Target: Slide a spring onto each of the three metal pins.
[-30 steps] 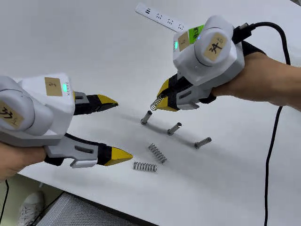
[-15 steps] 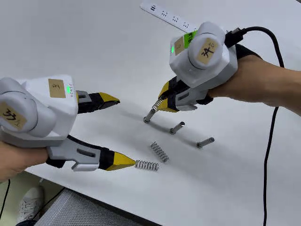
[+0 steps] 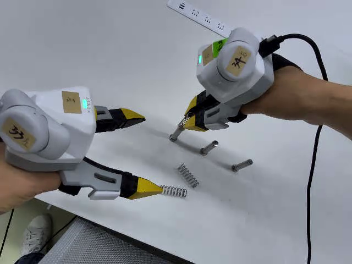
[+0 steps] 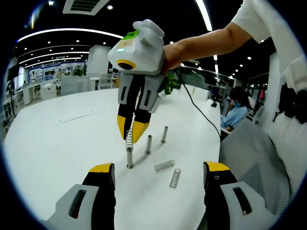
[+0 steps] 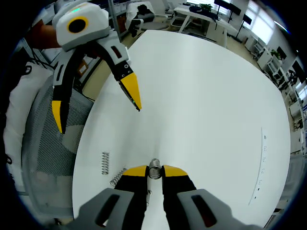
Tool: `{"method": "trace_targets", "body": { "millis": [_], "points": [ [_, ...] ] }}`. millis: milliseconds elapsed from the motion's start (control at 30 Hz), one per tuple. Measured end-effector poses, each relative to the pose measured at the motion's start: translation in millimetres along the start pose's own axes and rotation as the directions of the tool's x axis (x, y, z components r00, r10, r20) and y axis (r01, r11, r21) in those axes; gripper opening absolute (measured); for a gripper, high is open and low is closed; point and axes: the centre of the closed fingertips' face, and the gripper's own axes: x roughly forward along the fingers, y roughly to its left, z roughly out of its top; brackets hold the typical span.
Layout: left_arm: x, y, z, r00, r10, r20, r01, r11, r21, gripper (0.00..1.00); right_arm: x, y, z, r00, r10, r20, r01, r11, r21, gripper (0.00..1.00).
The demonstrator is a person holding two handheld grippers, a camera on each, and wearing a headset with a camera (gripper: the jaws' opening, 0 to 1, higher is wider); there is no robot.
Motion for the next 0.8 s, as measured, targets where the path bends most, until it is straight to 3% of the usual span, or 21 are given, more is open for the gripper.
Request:
{"method": "trace_targets", "body": {
  "millis": [800],
  "points": [
    [4.1,-0.5,1.2,0.9999,-0.008,0.01,0.008,1.0,-0.011,0.76,17.7,0.4,-4.8,0.9999,0.007,-0.008,-0.007,1.0,-0.016,0.12]
  ]
}}
